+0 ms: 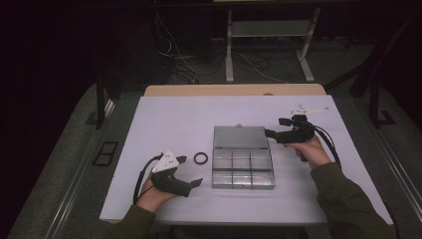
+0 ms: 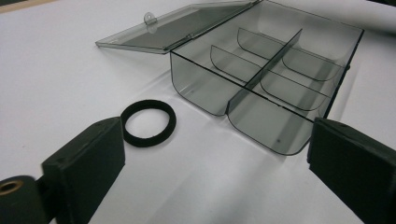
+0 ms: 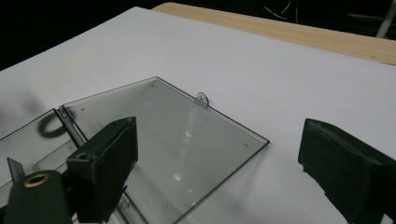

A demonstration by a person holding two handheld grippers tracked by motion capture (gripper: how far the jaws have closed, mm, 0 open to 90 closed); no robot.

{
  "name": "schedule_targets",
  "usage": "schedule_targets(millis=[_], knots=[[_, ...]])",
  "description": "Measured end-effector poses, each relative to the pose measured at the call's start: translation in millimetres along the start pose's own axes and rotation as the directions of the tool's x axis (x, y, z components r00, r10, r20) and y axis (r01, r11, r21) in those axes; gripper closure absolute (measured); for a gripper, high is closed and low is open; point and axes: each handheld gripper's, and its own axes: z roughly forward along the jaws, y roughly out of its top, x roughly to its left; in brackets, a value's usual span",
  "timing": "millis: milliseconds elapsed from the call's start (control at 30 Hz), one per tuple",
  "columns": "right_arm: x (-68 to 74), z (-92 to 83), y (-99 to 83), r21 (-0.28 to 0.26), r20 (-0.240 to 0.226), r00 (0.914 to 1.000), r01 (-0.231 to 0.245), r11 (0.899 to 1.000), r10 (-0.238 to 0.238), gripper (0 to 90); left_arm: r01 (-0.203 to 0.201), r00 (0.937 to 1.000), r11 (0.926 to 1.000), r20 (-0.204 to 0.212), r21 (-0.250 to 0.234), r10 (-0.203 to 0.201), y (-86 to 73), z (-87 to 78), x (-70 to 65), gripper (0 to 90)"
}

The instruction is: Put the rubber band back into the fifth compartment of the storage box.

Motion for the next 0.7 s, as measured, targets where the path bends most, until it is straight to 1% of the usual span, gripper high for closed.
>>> schedule_targets(millis=[33, 167, 367, 467, 533, 567, 600, 633, 700], knots=[[0.8, -2.6, -1.3, 0.0, -0.004, 1.0, 0.004, 1.0, -0.004, 9.5, 0.01, 1.0, 1.0, 0.001, -0.001, -0.01, -0.1, 0.3, 0.1, 1.2], [5.0, -12.0, -7.3, 0.004, -0.001, 0.9998, 0.018, 1.0, -0.018, 9.4, 0.02, 0.9998, 0.9998, 0.003, 0.002, -0.02, -0.3, 0.5, 0.5, 0.0], [10.0, -24.7, -16.6, 0.001, 0.004, 0.9996, 0.026, 1.0, -0.026, 9.4, 0.022, 0.9997, 0.9997, 0.005, 0.011, -0.022, -0.8, 1.1, 1.2, 0.0], [13.5, -30.6, -22.1, 0.005, 0.01, 0.9994, 0.033, 0.999, -0.033, 9.4, 0.021, 0.9998, 0.9997, 0.005, 0.009, -0.022, -1.4, 0.9, 1.8, 0.0], [15.6, -34.4, -25.4, 0.008, 0.011, 0.9995, 0.029, 1.0, -0.029, 9.4, 0.025, 0.9997, 0.9997, 0.004, 0.004, -0.025, -1.7, 0.4, 2.6, 0.0], [16.6, -36.4, -27.1, 0.005, 0.012, 0.9995, 0.03, 1.0, -0.03, 3.7, 0.028, 0.9996, 0.9996, 0.002, 0.006, -0.028, -1.6, -0.2, 3.0, 0.0], [17.0, -37.3, -28.4, 0.016, 0.007, 0.9996, 0.026, 1.0, -0.026, 0.4, 0.029, 0.9996, 0.9996, 0.002, 0.004, -0.029, -1.4, -0.5, 3.5, 0.0], [17.8, -38.9, -29.9, 0.026, 0.006, 0.9998, 0.019, 0.999, -0.019, 0.4, 0.034, 0.9994, 0.9994, 0.002, -0.003, -0.034, -1.5, -0.4, 3.4, 0.0], [20.0, -43.1, -33.8, 0.014, 0.019, 0.9993, 0.031, 0.999, -0.031, 0.5, 0.032, 0.9995, 0.9995, 0.0, -0.002, -0.032, -1.7, -0.8, 3.3, 0.0]])
